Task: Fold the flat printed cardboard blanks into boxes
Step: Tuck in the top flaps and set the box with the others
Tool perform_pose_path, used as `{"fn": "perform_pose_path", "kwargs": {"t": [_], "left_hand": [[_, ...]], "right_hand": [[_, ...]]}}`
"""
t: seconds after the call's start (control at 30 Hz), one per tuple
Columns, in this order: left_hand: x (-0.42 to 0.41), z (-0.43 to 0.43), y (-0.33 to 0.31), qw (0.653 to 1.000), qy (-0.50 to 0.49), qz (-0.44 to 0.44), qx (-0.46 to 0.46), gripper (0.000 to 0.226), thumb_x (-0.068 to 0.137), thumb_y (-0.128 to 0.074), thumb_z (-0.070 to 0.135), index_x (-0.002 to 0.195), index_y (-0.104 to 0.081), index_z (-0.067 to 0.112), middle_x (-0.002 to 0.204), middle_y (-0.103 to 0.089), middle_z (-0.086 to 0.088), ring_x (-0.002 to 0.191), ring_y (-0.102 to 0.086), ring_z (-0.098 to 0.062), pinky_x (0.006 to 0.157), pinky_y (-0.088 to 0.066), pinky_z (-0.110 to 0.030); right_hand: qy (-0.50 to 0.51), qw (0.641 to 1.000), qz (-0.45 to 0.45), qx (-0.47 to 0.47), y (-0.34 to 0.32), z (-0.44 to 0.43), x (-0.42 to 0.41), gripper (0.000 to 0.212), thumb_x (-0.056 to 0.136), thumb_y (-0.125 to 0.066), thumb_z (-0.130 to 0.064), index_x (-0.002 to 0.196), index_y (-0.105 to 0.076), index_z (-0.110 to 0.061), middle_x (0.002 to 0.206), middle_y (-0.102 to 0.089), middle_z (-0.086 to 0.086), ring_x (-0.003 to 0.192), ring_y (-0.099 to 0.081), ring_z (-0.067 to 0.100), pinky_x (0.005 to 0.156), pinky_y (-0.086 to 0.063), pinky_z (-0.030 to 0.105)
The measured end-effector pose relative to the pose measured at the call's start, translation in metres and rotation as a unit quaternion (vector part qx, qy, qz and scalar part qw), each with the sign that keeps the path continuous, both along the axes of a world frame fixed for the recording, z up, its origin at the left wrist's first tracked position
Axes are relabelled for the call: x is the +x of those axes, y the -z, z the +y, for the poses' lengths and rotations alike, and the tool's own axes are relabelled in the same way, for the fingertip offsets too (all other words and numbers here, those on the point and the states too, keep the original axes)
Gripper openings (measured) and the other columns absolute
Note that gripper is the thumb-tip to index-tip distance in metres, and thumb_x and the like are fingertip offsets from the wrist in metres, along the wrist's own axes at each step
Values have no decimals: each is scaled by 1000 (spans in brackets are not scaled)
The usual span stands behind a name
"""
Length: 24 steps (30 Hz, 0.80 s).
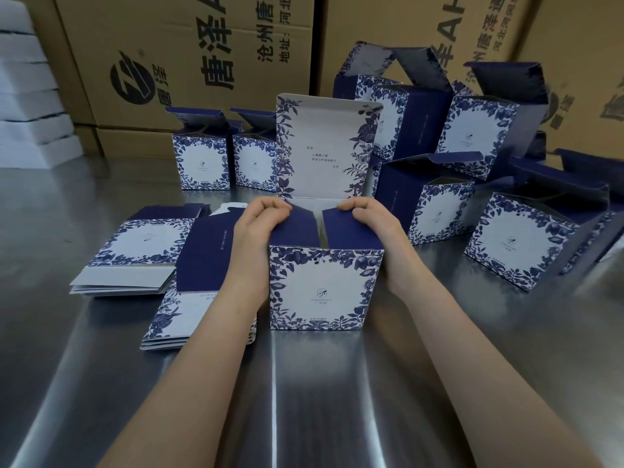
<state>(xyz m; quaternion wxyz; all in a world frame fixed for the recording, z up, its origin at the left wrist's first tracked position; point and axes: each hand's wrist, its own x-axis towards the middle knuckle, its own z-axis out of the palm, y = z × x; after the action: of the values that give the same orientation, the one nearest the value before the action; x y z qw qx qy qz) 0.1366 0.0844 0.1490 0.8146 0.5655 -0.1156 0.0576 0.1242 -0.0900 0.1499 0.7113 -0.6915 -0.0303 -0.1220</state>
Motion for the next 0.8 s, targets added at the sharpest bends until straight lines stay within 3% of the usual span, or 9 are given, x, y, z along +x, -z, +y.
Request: {"fn": "perform_pose_path", "kwargs": {"t": [0.07,0.2,0.37,0.5,0.63,0.8], "left_hand": [[0,-1,-1,999,37,1,0,6,77,-59,15,79,-55,19,78,-54,3,73,-50,-14,65,-40,-28],[-3,1,-1,999,49,14,3,17,64,-53,15,80,-53,21,88,-48,-5,83,-46,-23,67,-37,-34],[-5,1,-2,1000,23,1,10,16,61,-48,11,74,-52,20,91,-42,-10,87,-36,-27,79,-25,-43],[-2,1,2,1000,24,-7,17,19,66,-52,16,82,-60,21,87,-55,-4,84,-50,-23,71,-40,-35],[2,-1,8,999,28,-20,20,27,85,-52,17,106,-67,26,82,-67,14,74,-64,-8,60,-51,-22],[3,-1,8,999,27,-19,15,25,71,-51,19,92,-63,23,85,-57,7,78,-52,-16,68,-40,-32]], "right_hand": [[-35,999,14,-11,1,-5,0,24,79,-55,-25,82,-72,-42,85,-72,-21,74,-67,3,61,-53,19],[-94,995,33,-6,1,-11,-4,31,75,-54,-19,86,-68,-44,83,-71,-19,71,-68,10,58,-54,23],[-84,996,21,9,-3,-5,-11,24,66,-52,-16,77,-64,-34,91,-59,4,78,-55,25,64,-43,32],[-79,996,9,27,-1,-3,-14,27,73,-54,-17,94,-65,-30,93,-64,-2,75,-62,17,63,-50,28],[-61,997,-36,24,3,-7,-17,31,84,-58,-24,114,-67,-28,114,-64,1,95,-63,19,82,-50,32],[-54,998,-18,22,0,-5,-17,20,80,-58,-23,96,-70,-24,98,-67,-2,85,-61,19,71,-48,31]]}}
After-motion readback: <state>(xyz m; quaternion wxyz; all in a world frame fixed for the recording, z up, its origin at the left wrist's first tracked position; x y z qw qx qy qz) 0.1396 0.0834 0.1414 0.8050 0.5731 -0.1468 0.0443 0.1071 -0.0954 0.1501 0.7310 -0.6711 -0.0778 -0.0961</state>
